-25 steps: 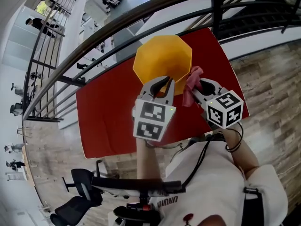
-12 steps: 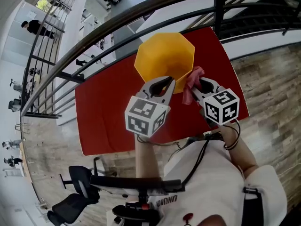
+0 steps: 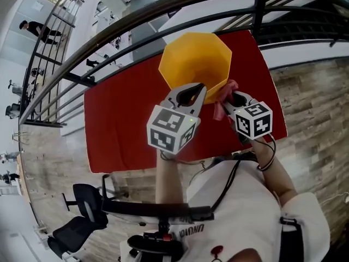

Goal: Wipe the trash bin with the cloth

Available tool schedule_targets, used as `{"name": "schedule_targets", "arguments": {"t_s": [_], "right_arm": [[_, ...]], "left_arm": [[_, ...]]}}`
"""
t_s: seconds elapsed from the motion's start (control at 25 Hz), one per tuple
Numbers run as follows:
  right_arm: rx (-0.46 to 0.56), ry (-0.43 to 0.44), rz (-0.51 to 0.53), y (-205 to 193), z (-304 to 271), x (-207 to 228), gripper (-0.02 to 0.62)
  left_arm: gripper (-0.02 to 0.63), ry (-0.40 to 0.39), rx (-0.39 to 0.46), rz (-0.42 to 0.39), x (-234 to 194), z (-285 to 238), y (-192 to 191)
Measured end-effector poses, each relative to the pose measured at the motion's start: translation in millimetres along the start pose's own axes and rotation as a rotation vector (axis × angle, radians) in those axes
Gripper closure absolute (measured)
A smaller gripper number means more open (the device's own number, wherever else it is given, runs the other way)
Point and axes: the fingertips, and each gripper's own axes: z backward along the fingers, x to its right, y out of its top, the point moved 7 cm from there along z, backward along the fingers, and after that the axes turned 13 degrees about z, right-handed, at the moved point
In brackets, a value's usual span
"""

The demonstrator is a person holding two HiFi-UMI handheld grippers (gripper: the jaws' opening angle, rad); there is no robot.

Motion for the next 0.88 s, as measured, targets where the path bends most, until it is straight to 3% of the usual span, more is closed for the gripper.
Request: {"name": "schedule_targets", "arguments": {"t_s": [0.88], "right_arm": [[-0.303,0.007,-0.001,-88,-65,19,0.496]], "left_arm": [[0.602,0.02,0.034,-0.001,-1,-3,-4]]}}
